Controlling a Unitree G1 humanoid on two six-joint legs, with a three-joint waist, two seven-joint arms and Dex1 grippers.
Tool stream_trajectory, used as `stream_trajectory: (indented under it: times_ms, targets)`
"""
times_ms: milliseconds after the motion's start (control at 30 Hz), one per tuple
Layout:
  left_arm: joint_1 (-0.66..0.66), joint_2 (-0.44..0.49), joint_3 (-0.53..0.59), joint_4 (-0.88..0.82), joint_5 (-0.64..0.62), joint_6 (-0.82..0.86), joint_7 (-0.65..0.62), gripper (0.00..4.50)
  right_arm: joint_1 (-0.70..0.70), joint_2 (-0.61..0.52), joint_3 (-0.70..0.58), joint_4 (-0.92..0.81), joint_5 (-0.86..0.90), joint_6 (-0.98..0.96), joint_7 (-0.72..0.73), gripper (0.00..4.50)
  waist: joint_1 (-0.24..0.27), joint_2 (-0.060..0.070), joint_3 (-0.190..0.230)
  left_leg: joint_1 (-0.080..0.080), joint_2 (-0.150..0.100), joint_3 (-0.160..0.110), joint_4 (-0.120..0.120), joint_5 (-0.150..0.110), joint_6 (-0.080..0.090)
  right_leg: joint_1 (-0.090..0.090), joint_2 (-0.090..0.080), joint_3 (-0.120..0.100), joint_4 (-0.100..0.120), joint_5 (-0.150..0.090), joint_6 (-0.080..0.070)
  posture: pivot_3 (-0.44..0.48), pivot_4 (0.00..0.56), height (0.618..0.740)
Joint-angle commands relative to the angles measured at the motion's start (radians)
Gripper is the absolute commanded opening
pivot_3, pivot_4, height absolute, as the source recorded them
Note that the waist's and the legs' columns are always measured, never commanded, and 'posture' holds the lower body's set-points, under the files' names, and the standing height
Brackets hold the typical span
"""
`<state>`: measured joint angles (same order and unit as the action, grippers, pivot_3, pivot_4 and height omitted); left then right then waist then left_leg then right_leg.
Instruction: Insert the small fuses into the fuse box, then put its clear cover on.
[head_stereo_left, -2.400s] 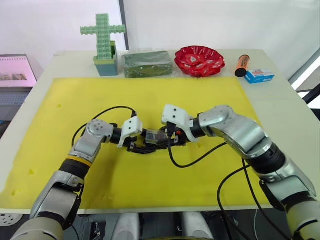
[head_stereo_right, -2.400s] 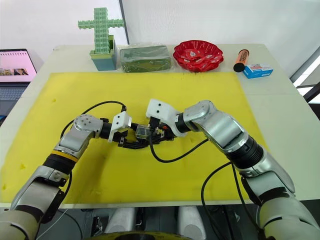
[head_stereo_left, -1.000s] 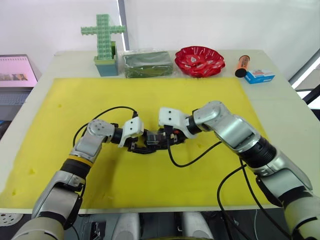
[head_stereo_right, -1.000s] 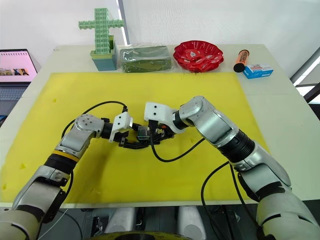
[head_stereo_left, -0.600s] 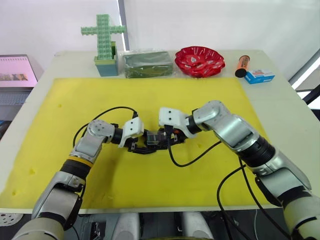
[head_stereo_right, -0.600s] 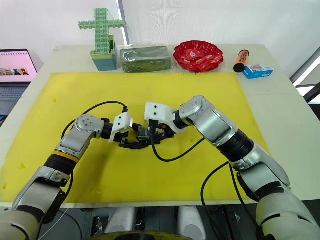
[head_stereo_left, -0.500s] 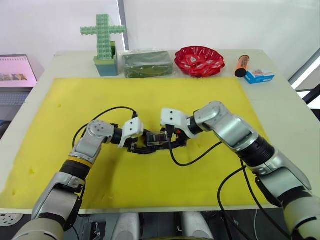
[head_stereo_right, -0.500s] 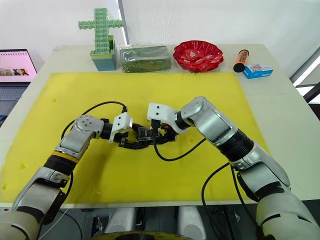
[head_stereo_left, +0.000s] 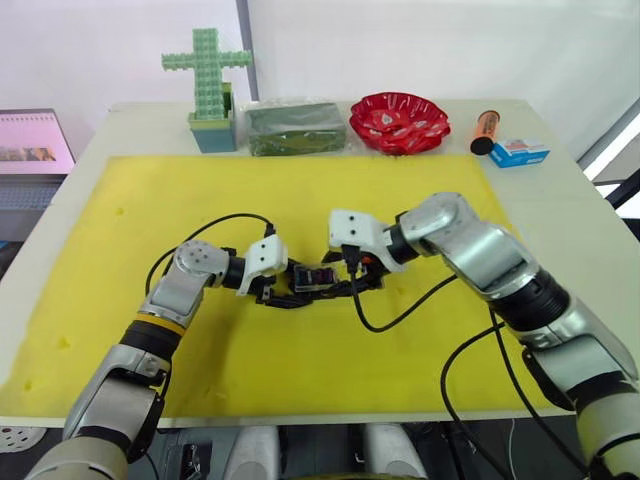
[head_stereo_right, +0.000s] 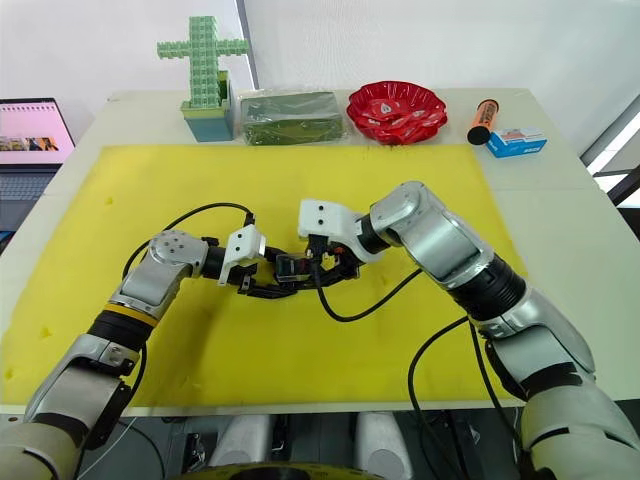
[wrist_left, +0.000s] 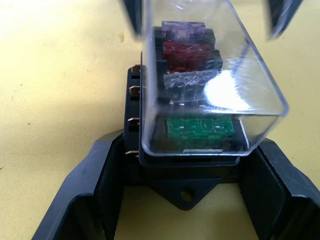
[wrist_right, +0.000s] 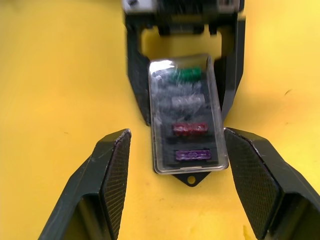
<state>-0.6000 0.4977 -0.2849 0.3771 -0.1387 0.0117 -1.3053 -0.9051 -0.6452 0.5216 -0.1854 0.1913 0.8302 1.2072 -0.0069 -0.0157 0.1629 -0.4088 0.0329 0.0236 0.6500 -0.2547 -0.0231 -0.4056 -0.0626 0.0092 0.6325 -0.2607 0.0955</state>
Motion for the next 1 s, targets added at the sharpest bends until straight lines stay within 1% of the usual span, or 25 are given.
stream_trajectory:
  times_ms: [33, 133, 233, 267, 300, 467, 733, 900, 1000]
  targets:
    - [0.007, -0.006, -0.018, 0.009, 0.026, 0.004, 0.001, 2.82, -0.037, -0.004, -0.084, -0.070, 0.050, 0.026, 0.001, 3.14, 0.000, 0.000, 0.000, 0.000, 0.000, 0.000, 0.000, 0.000, 0.000, 0.000, 0.000, 0.000, 0.000, 0.000, 0.000, 0.000, 0.150, 0.740]
    - [0.004, -0.004, -0.015, 0.013, 0.025, 0.004, 0.002, 2.82, -0.047, 0.017, -0.136, -0.061, 0.060, 0.042, -0.049, 3.14, 0.000, 0.000, 0.000, 0.000, 0.000, 0.000, 0.000, 0.000, 0.000, 0.000, 0.000, 0.000, 0.000, 0.000, 0.000, 0.000, 0.150, 0.740]
    - [0.001, -0.005, -0.013, 0.016, 0.025, 0.004, 0.004, 2.82, -0.016, 0.047, -0.180, -0.082, 0.100, 0.045, -0.076, 2.48, 0.000, 0.000, 0.000, 0.000, 0.000, 0.000, 0.000, 0.000, 0.000, 0.000, 0.000, 0.000, 0.000, 0.000, 0.000, 0.000, 0.150, 0.740]
    - [0.001, -0.005, -0.012, 0.016, 0.024, 0.005, 0.005, 2.82, -0.003, 0.061, -0.197, -0.088, 0.117, 0.053, -0.090, 2.19, 0.000, 0.000, 0.000, 0.000, 0.000, 0.000, 0.000, 0.000, 0.000, 0.000, 0.000, 0.000, 0.000, 0.000, 0.000, 0.000, 0.150, 0.740]
    - [0.000, -0.006, -0.012, 0.016, 0.024, 0.006, 0.006, 2.82, 0.005, 0.071, -0.208, -0.092, 0.127, 0.060, -0.101, 1.79, 0.000, 0.000, 0.000, 0.000, 0.000, 0.000, 0.000, 0.000, 0.000, 0.000, 0.000, 0.000, 0.000, 0.000, 0.000, 0.000, 0.150, 0.740]
    - [0.001, -0.004, -0.010, 0.014, 0.024, 0.007, 0.008, 2.82, 0.104, 0.149, -0.288, -0.128, 0.200, -0.019, -0.152, 0.02, 0.002, 0.000, 0.000, 0.000, 0.000, 0.000, 0.000, 0.000, 0.000, 0.000, 0.000, 0.000, 0.000, 0.000, 0.000, 0.000, 0.150, 0.740]
    - [-0.004, 0.001, -0.008, 0.019, 0.024, 0.007, 0.005, 2.82, 0.183, 0.201, -0.333, -0.113, 0.230, -0.085, -0.223, 0.02, 0.001, 0.000, 0.000, 0.000, 0.000, 0.000, 0.000, 0.000, 0.000, 0.000, 0.000, 0.000, 0.000, 0.000, 0.000, 0.000, 0.150, 0.740]
    - [-0.009, -0.002, -0.009, 0.022, 0.024, 0.007, 0.004, 2.82, 0.225, 0.214, -0.299, -0.030, 0.187, -0.150, -0.249, 0.02, 0.001, 0.000, 0.000, 0.000, 0.000, 0.000, 0.000, 0.000, 0.000, 0.000, 0.000, 0.000, 0.000, 0.000, 0.000, 0.000, 0.150, 0.740]
    - [-0.011, -0.003, -0.007, 0.025, 0.023, 0.007, 0.004, 2.82, 0.270, 0.232, -0.248, 0.065, 0.136, -0.197, -0.269, 0.02, 0.000, 0.000, 0.000, 0.000, 0.000, 0.000, 0.000, 0.000, 0.000, 0.000, 0.000, 0.000, 0.000, 0.000, 0.000, 0.000, 0.150, 0.740]
